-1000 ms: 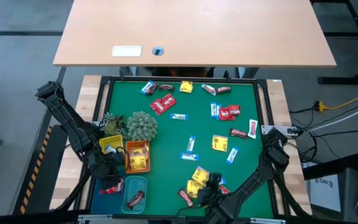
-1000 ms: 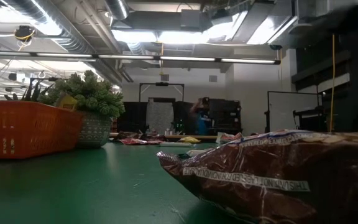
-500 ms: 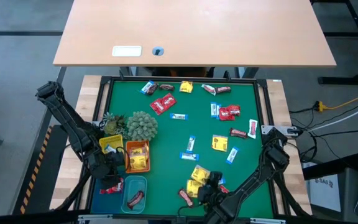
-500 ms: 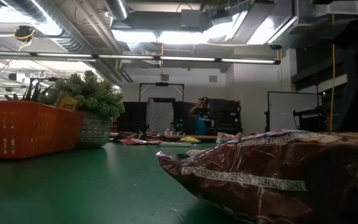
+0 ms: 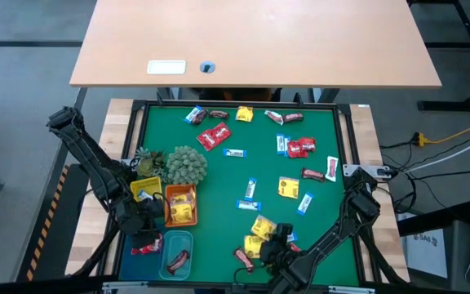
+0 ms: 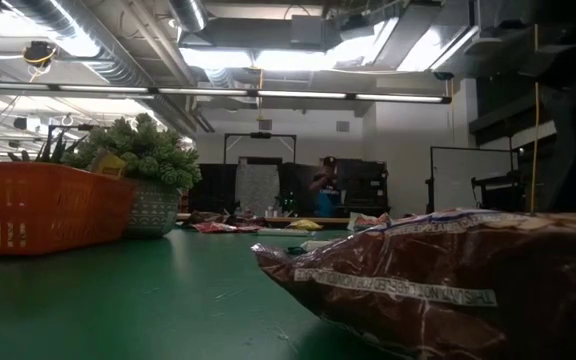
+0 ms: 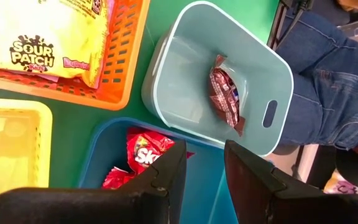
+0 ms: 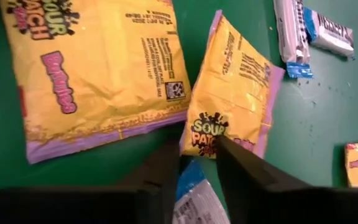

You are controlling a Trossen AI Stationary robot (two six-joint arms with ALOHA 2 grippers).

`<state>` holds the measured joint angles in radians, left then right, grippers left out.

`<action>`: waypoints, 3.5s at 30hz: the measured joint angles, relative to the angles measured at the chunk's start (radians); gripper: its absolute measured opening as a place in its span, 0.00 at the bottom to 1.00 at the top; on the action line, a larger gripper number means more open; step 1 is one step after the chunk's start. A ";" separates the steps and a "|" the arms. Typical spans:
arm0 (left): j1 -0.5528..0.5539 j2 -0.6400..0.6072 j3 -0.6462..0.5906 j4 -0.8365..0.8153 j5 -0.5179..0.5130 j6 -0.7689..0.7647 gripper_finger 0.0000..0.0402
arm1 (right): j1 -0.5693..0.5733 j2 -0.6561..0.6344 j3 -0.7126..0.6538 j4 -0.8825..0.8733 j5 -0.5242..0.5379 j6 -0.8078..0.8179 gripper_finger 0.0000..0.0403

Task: Sort candy
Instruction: Put the yellow candy into the orange basket, then put the white chocolate into the yellow basket

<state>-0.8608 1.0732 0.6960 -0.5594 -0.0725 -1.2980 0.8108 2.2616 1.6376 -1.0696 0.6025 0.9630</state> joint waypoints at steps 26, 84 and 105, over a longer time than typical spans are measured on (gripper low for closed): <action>0.000 0.000 0.000 0.137 -0.186 0.215 0.26 | -0.010 0.000 0.215 -0.184 0.065 -0.107 0.01; 0.001 0.000 0.000 0.183 -0.207 0.445 0.26 | -0.542 0.000 0.372 0.656 -0.547 -1.091 0.42; 0.001 0.000 0.000 0.183 -0.207 0.445 0.26 | -0.421 -0.002 0.361 -0.216 -0.483 -0.732 0.47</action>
<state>-0.8597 1.0732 0.6956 -0.3767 -0.2798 -0.8528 0.3897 2.2601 1.9987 -1.2852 0.1192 0.2315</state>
